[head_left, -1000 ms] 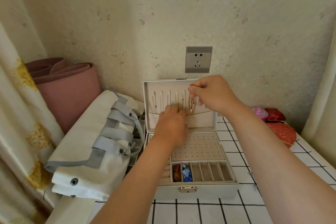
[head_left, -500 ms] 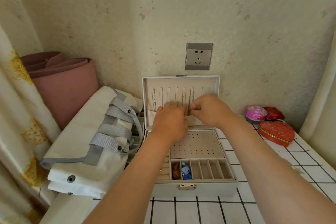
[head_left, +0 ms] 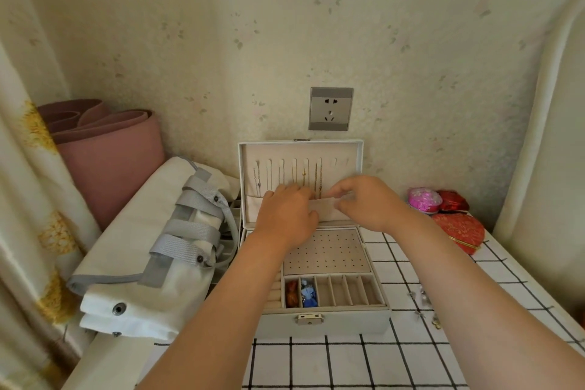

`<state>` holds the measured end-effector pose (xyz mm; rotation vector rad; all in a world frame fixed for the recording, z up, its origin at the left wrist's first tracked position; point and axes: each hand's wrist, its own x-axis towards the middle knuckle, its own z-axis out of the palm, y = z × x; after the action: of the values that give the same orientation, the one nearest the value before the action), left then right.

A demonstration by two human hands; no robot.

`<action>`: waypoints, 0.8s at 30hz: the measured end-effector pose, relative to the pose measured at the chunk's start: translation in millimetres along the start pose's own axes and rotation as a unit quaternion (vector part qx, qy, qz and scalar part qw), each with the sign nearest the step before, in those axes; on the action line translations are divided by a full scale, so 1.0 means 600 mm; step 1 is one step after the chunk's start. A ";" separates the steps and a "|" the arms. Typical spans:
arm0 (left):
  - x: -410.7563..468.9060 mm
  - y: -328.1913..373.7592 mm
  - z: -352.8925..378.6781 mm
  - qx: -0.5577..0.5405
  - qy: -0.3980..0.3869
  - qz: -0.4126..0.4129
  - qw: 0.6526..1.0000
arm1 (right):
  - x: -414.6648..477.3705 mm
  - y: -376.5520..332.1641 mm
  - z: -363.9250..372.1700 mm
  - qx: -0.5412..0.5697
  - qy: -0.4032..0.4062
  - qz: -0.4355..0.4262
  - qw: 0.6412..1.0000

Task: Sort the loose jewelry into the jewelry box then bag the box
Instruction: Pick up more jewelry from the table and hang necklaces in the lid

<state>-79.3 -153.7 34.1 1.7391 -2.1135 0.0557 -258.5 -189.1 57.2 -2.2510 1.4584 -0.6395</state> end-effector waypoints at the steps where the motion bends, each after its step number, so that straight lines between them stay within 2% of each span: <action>1: -0.001 0.008 -0.004 -0.014 0.003 0.003 1.000 | -0.007 0.005 -0.009 0.010 0.011 -0.002 1.000; 5: -0.001 0.056 -0.014 -0.096 0.005 0.024 0.995 | -0.046 0.034 -0.052 0.025 0.051 0.022 0.998; 10: -0.001 0.134 0.008 -0.162 -0.047 0.037 0.985 | -0.112 0.111 -0.089 -0.019 0.046 0.071 0.996; 18: 0.012 0.238 0.091 -0.094 -0.150 0.106 0.978 | -0.190 0.243 -0.089 -0.056 -0.034 0.141 0.988; 24: 0.029 0.269 0.148 -0.054 -0.198 0.121 0.971 | -0.193 0.281 -0.070 -0.077 -0.062 0.146 0.984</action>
<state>-259.5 -158.5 -6.2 1.5172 -2.5503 -0.3623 -449.1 -150.8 -19.0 -2.0826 1.7801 -0.2976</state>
